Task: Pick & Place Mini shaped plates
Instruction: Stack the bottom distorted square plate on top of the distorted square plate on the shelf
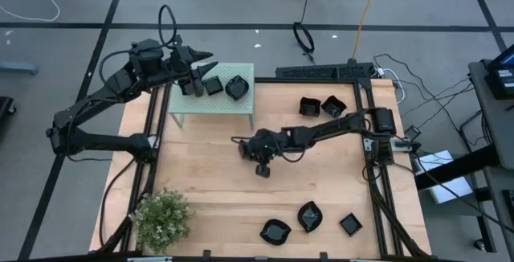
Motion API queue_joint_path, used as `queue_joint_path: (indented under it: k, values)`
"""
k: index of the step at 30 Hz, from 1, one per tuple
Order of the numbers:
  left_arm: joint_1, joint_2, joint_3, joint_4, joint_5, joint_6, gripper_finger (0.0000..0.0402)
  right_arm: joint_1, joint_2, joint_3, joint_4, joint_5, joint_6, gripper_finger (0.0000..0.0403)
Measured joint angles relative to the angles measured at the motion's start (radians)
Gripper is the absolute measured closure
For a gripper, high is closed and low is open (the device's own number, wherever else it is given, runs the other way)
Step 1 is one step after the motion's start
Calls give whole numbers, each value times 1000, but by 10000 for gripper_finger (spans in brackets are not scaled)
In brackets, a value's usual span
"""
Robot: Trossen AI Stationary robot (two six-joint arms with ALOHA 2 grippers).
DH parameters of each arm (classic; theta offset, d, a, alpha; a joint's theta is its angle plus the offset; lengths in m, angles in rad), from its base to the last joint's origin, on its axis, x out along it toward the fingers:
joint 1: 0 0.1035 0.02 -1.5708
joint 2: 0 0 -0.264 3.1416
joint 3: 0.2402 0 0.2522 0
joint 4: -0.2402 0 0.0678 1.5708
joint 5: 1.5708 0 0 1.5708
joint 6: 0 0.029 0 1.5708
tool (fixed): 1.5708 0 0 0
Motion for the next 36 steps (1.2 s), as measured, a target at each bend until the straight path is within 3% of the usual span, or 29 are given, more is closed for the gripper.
queue_joint_path:
  k: [8, 14, 22, 29, 36]
  values:
    - [0, 0, 0, -61, 0, -6, 261, 15, -7, 0, -12, -4, 4, 314]
    - [0, 0, 0, -193, 0, -40, 261, 14, -93, -1, -39, -53, 54, 283]
    - [-29, 21, 0, -375, 98, -207, 261, 5, -283, -1, -289, -22, 52, 285]
    - [-150, 133, 0, -426, 81, -487, 261, 4, -453, -1, -526, 34, 53, 295]
    - [-285, 285, 0, -442, 57, -597, 261, 7, -634, -62, -628, 32, 50, 303]
